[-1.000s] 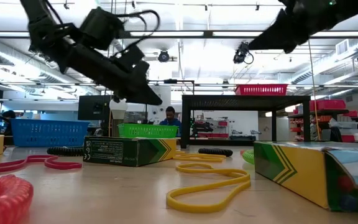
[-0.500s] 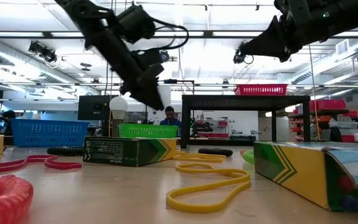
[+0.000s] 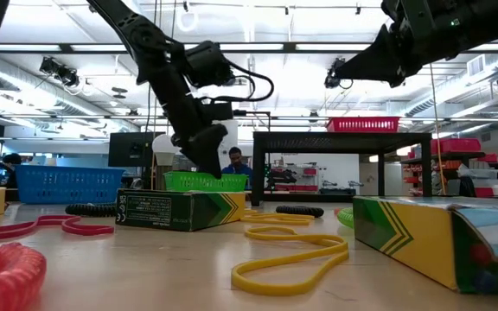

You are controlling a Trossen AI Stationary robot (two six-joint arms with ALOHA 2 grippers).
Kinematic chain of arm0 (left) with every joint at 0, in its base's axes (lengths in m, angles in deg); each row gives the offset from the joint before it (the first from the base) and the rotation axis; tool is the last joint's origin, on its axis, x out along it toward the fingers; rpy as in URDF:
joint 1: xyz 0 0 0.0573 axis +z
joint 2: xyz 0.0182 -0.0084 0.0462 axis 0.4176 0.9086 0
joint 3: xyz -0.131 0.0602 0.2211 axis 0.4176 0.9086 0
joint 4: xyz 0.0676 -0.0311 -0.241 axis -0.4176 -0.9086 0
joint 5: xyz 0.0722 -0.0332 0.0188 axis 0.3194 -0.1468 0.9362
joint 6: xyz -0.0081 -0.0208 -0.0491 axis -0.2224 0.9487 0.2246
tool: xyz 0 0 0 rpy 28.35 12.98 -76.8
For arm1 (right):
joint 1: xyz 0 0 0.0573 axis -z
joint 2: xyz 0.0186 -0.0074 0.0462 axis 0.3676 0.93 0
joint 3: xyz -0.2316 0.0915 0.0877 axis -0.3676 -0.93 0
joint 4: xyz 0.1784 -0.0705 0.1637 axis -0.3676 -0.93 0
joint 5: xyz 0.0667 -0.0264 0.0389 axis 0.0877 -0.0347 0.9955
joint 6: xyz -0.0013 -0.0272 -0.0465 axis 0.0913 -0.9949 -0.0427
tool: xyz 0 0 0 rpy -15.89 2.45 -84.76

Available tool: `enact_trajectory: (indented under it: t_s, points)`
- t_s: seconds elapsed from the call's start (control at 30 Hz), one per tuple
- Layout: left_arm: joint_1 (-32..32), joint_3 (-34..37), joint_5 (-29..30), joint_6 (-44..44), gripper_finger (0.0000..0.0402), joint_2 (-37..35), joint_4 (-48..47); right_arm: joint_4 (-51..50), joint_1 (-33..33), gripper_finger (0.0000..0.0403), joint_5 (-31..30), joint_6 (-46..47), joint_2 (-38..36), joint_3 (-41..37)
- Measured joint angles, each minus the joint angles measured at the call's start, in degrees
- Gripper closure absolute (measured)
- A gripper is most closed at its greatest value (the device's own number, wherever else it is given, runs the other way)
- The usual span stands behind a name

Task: Pick & Place Office Desk Supplies
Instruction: Put the green bin on the shelf

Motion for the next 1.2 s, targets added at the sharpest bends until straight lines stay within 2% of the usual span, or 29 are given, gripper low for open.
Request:
enact_trajectory:
  t_s: [0.4, 0.53, 0.87, 0.97, 1.07, 1.2]
  points:
    - [0.1, 0.0, -0.9, -2.8, 0.0384, 0.0, -3.8, 0.1, 0.0, 0.0392, -0.3, 0.0, 0.0, 0.0]
    - [-1.4, -0.9, -0.4, -3.7, 0.0387, -1.6, -6.3, 0.1, 0.0, 0.0392, -0.3, 0.0, 0.0, 0.0]
    - [-8.7, -8.5, 4.1, -1.1, 0.0387, -8.9, -26.4, 0.0, 0.0, 0.0392, -0.4, 0.0, 0.0, 0.0]
    - [-11.7, -10.0, 7.2, -0.5, 0.0387, -11.7, -30.4, 0.0, 0.0, 0.0392, -0.4, 0.0, 0.0, 0.0]
    - [-14.4, -10.5, 11.8, -3.2, 0.0387, -15.1, -29.5, 0.0, 0.0, 0.0392, -0.3, 0.0, 0.0, 0.0]
    - [-15.0, -11.4, 13.2, -9.3, 0.0385, -20.1, -24.8, -0.2, 0.0, 0.0392, -0.3, 0.0, 0.0, 0.0]
